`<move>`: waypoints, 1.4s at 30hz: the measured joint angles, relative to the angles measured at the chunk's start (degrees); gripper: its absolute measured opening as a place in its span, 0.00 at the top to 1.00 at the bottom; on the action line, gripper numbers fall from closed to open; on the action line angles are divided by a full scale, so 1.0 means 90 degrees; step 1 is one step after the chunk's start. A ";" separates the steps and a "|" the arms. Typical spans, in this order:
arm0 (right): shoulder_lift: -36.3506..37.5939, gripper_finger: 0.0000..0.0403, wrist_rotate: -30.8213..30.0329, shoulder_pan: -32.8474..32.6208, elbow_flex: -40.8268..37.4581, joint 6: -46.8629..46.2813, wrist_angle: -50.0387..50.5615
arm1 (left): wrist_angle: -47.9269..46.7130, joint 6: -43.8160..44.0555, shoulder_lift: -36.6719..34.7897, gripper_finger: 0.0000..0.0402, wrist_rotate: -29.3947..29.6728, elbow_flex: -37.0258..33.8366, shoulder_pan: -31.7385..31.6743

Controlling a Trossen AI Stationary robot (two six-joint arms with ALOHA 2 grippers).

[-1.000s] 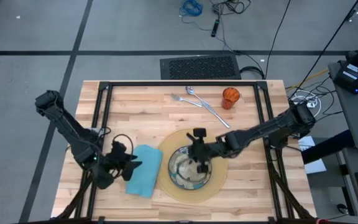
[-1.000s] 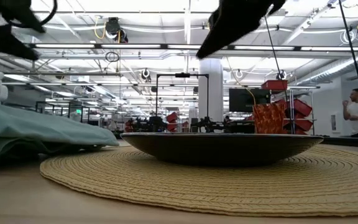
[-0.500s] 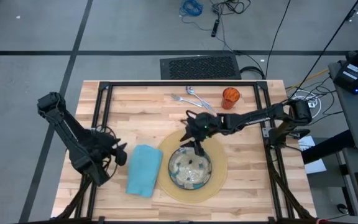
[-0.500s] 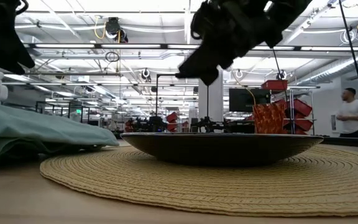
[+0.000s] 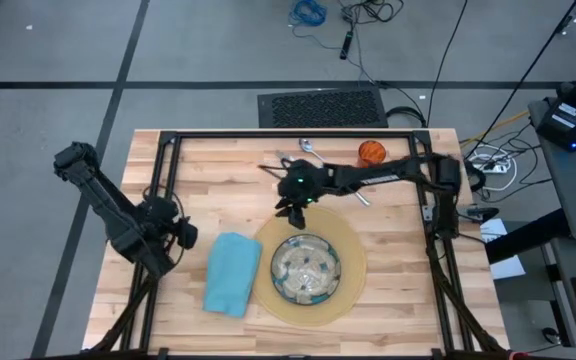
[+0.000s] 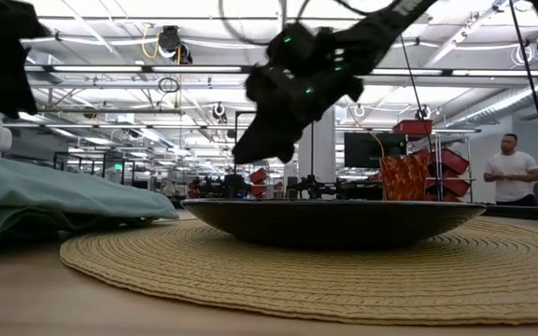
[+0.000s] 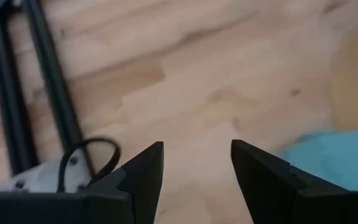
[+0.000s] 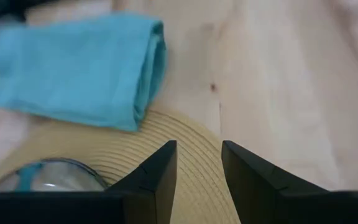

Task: Set table place
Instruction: Put the blue napkin to the left of the brown mat

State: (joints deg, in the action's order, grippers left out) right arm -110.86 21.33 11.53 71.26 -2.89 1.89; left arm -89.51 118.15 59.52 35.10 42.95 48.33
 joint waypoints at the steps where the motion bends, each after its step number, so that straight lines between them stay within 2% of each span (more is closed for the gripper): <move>1: -0.0204 0.71 0.0010 0.0015 0.0275 0.0121 0.0275 | 0.0075 -0.0140 -0.0033 0.56 -0.0171 -0.0041 -0.0088; 8: -0.1321 0.71 0.0439 -0.0013 0.2331 0.0889 0.1745 | 0.0179 -0.0358 -0.0036 0.56 -0.0160 -0.0050 -0.0197; 15: -0.1969 0.71 0.0830 -0.0210 0.3439 0.1147 0.2273 | 0.0208 -0.0401 -0.0033 0.56 0.0074 -0.0050 -0.0196; 19: -0.2079 0.71 0.1014 -0.0528 0.3488 0.1390 0.2373 | 0.0247 -0.0537 -0.0033 0.56 0.0165 -0.0050 -0.0196; 26: -0.2062 0.71 0.1015 -0.1086 0.3493 0.1585 0.1841 | 0.0250 -0.0570 -0.0033 0.56 0.0304 -0.0050 -0.0196; 34: -0.2062 0.71 0.1015 -0.1299 0.3495 0.1166 0.1424 | 0.0446 -0.0838 -0.0033 0.56 0.0458 -0.0050 -0.0196; 42: -0.2062 0.71 0.1206 -0.2000 0.3493 0.0892 0.1294 | 0.0456 -0.0848 -0.0033 0.56 0.0673 -0.0050 -0.0196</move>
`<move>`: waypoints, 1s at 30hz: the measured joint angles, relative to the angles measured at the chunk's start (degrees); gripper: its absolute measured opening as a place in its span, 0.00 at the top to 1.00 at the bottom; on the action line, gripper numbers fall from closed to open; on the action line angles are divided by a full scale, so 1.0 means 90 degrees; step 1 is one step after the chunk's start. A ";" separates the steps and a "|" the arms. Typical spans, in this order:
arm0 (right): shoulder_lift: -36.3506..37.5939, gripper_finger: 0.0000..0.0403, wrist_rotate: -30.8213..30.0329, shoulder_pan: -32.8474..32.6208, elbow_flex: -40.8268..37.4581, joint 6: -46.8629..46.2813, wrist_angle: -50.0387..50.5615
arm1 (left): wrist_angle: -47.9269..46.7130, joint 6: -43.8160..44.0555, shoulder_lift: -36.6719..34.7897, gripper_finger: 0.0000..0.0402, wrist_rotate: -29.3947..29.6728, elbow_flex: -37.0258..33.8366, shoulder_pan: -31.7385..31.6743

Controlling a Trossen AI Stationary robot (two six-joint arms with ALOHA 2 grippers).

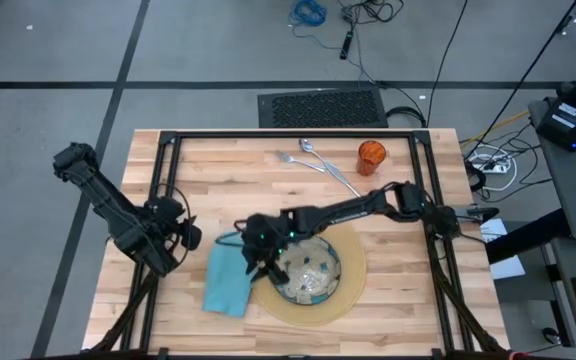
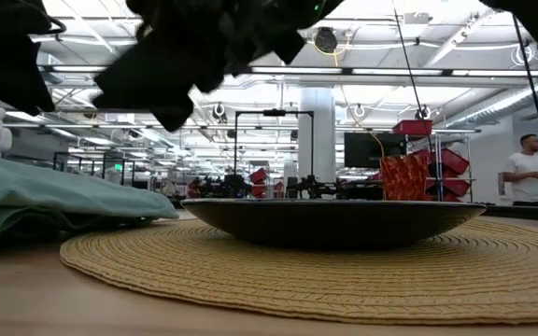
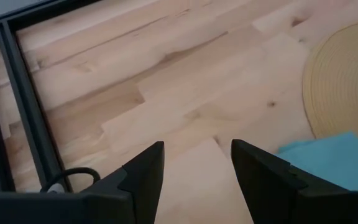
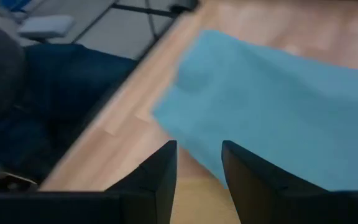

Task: Set table place
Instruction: Put the blue napkin to the left of the brown mat

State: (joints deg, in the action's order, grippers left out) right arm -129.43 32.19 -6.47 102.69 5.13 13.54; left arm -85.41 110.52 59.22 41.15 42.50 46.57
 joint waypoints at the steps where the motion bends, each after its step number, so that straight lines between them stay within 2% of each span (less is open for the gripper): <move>1: 0.0000 0.71 0.0022 -0.0095 0.0000 -0.0083 -0.0091 | 0.0002 -0.0001 0.0000 0.56 0.0044 0.0000 0.0000; 11: -0.0010 0.71 0.0177 -0.0806 0.0000 -0.0869 -0.0609 | 0.0298 -0.0177 0.0000 0.56 0.0663 0.0000 0.0000; 24: -0.0170 0.71 0.0101 -0.1050 0.0000 -0.1506 -0.1317 | 0.0388 -0.0180 0.0058 0.56 0.0776 0.0000 0.0000; 30: -0.0168 0.71 0.0097 -0.1257 0.0000 -0.1303 -0.1123 | 0.1365 -0.1183 0.0226 0.56 0.0650 -0.0002 0.0002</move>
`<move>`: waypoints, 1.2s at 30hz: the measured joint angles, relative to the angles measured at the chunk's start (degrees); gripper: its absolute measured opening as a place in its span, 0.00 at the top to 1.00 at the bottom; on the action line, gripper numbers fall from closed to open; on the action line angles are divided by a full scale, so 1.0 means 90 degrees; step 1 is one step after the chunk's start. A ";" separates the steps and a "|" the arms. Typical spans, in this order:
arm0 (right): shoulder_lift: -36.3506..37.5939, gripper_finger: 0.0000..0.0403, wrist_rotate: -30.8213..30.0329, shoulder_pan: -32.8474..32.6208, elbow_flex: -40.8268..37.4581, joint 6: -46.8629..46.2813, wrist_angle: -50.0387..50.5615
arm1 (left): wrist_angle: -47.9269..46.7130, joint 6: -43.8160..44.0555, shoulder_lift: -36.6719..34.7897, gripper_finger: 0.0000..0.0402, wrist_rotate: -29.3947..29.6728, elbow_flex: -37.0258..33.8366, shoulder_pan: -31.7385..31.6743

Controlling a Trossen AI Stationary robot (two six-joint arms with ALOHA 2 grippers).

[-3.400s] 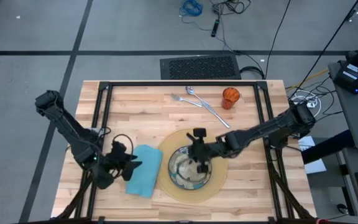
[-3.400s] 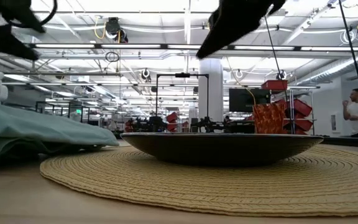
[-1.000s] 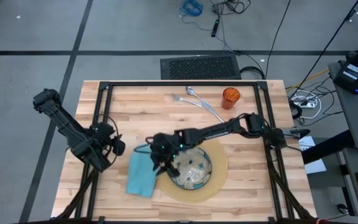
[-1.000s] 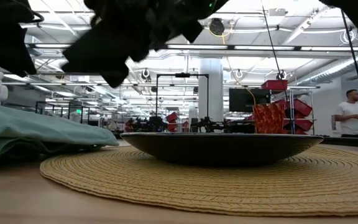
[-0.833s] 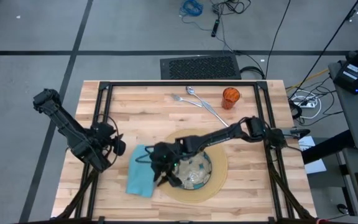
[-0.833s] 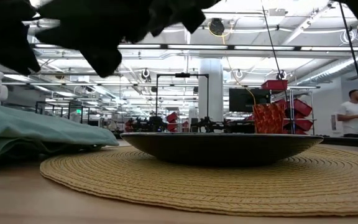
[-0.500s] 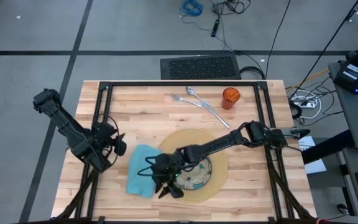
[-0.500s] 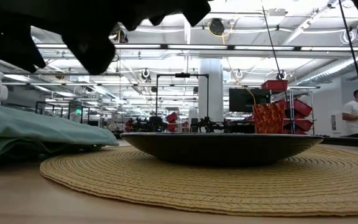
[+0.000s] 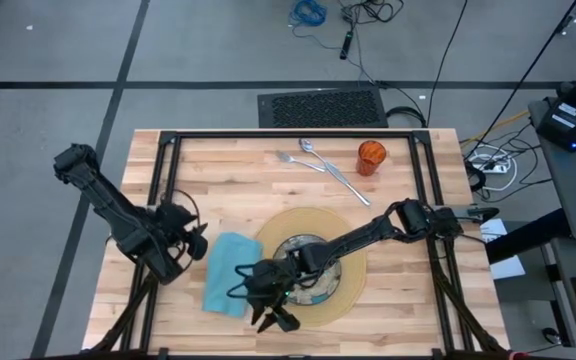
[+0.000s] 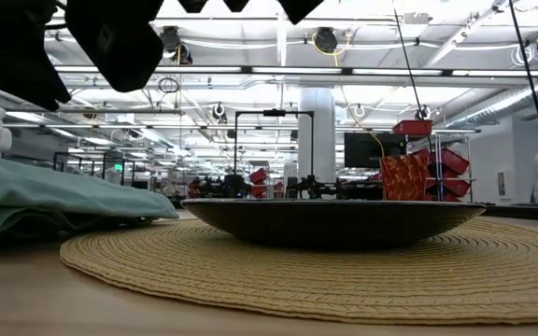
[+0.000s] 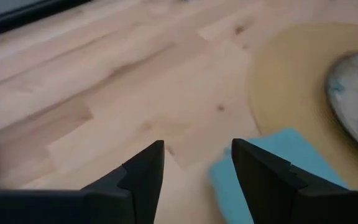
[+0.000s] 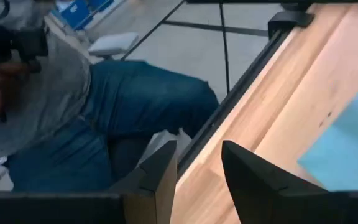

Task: Set table place
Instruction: Put the blue napkin to the left of the brown mat

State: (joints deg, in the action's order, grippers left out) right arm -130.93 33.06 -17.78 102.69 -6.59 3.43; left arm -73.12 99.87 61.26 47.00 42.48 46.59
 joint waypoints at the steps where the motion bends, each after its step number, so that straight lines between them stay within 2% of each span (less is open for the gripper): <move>1: 0.0000 0.71 -0.0051 -0.0017 0.0000 0.0132 0.0121 | 0.0173 -0.0167 0.0030 0.56 -0.0008 0.0000 0.0000; 6: -0.0002 0.71 -0.1102 0.0254 0.0000 0.0492 0.0919 | 0.0498 -0.0479 0.0155 0.56 -0.0020 0.0000 -0.0002; 13: -0.0002 0.71 -0.1703 0.1057 -0.0034 0.0427 0.1251 | 0.0609 -0.0478 0.0254 0.56 -0.0024 0.0000 0.0000; 24: -0.0002 0.71 -0.1604 0.2278 -0.0041 0.0286 0.1683 | 0.0544 -0.0539 0.0252 0.56 0.0074 0.0000 -0.0012; 29: -0.0224 0.71 -0.0572 0.2535 -0.0044 0.0138 0.1785 | 0.0546 -0.0536 0.0252 0.56 0.0100 0.0000 -0.0014; 33: -0.0561 0.71 -0.0439 0.2555 -0.0044 0.0139 0.1733 | 0.0554 -0.0583 0.0252 0.56 0.0129 0.0000 -0.0012; 36: -0.0739 0.71 -0.0091 0.2555 -0.0041 0.0159 0.1500 | 0.0561 -0.0831 0.0252 0.56 0.0138 0.0000 -0.0015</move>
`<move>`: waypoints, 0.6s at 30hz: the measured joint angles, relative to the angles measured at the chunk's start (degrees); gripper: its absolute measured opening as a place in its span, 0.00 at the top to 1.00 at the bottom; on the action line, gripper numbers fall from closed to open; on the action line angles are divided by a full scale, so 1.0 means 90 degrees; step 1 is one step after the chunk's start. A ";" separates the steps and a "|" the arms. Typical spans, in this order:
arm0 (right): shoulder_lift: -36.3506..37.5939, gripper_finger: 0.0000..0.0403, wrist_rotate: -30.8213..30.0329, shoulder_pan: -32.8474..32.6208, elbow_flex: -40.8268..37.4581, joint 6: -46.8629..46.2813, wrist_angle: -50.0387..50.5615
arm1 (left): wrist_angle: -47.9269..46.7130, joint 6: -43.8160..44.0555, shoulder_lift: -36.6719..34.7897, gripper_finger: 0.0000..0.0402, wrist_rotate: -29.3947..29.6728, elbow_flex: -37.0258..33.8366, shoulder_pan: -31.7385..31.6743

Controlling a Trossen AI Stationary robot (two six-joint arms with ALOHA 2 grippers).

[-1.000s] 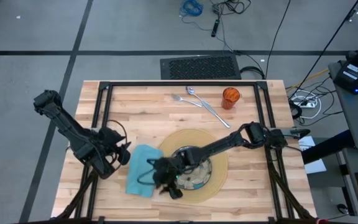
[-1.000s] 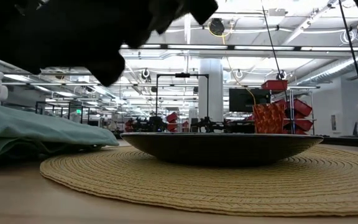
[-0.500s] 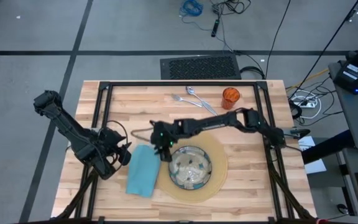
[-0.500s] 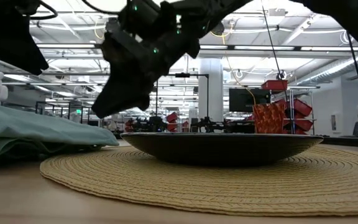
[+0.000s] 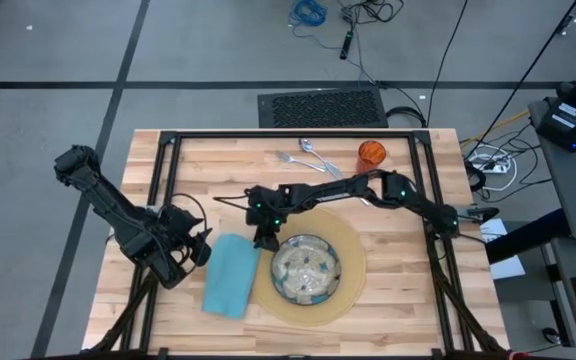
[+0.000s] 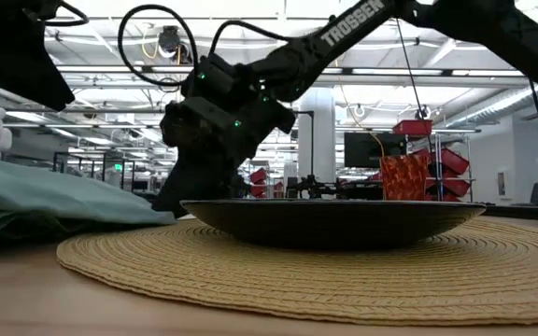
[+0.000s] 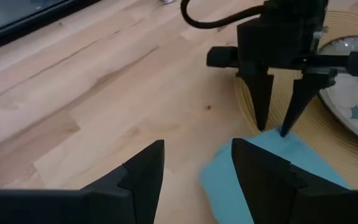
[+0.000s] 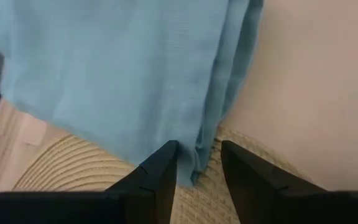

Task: Set table place
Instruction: Put the blue napkin to the left of the brown mat

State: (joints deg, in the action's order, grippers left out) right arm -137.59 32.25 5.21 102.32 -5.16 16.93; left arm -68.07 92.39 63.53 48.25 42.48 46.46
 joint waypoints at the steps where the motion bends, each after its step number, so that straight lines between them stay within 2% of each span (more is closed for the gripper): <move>1: -0.0031 0.71 0.0102 0.0006 0.0000 0.0002 -0.0107 | -0.0007 -0.0023 0.0000 0.56 0.0001 0.0000 0.0002; 5: -0.0043 0.71 0.0244 -0.0007 0.0020 0.0030 -0.0447 | -0.0013 -0.0014 0.0000 0.56 0.0170 0.0000 0.0000; 18: 0.0013 0.71 0.0577 -0.0260 0.0624 0.0053 -0.0421 | 0.0010 0.0011 0.0000 0.56 0.0245 0.0000 0.0000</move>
State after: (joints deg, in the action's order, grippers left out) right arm -137.47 37.44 2.87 107.94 -4.69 13.14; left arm -67.98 92.49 63.53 50.46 42.48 46.46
